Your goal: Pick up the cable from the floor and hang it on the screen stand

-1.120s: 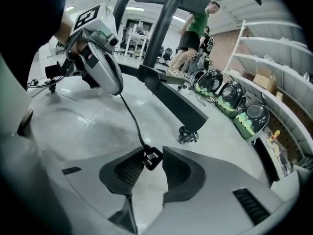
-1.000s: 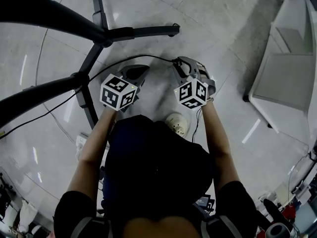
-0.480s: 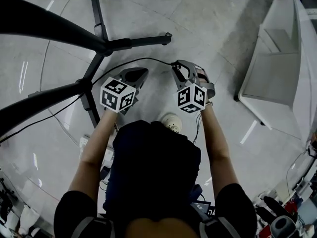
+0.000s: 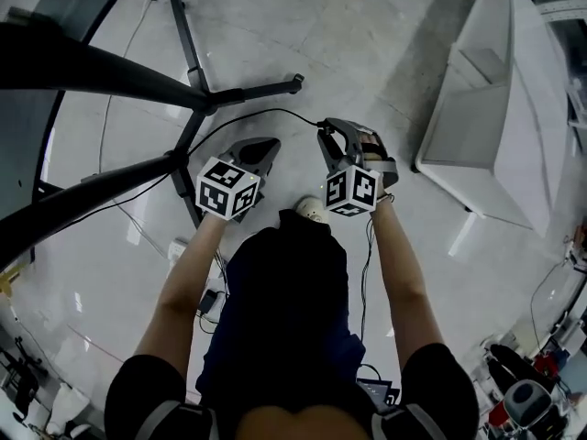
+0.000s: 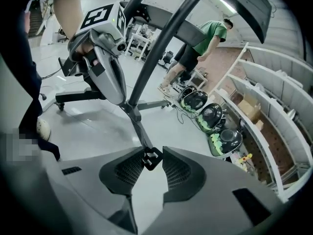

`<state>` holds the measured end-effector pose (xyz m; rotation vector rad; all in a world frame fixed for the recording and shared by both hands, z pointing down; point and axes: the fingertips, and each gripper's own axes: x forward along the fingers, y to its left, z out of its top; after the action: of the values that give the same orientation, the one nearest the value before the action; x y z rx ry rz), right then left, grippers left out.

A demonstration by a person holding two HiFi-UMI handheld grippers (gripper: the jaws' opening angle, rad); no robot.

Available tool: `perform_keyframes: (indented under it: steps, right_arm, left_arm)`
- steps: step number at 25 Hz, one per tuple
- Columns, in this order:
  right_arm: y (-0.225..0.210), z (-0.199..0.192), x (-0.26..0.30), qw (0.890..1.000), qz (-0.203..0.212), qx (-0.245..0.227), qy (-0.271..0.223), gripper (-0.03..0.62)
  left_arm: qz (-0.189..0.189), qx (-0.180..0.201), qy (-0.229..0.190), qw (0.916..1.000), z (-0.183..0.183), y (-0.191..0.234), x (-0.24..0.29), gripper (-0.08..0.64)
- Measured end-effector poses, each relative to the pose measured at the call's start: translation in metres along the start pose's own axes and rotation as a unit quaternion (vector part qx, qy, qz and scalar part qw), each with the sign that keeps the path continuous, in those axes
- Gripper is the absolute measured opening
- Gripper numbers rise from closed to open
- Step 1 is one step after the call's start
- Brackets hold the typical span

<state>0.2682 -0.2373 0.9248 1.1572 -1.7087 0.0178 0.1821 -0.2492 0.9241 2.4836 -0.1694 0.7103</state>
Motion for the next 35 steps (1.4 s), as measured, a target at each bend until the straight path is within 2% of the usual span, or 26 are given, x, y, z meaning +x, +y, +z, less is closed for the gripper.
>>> perform_keyframes:
  steps: [11,18,30,35]
  right_arm:
    - [-0.07,0.058,-0.127,0.999,-0.023,-0.021,0.006,0.133]
    - [-0.107,0.095,-0.187,0.998,-0.046,-0.03,0.002,0.133]
    - [-0.121,0.173,-0.291,0.995,-0.056,-0.076,0.004,0.133]
    - [-0.133,0.206,-0.337,0.995,-0.069,-0.069,-0.004,0.133]
  left_arm:
    - [-0.019,0.017,0.0,0.9997,0.101,-0.097,-0.064,0.008]
    - [-0.019,0.027,-0.008,0.9994,0.162,-0.137,-0.106,0.008]
    - [-0.025,0.039,-0.013,0.9989,0.215,-0.198,-0.193,0.008]
    - [-0.027,0.043,-0.018,0.9985,0.233,-0.229,-0.23,0.007]
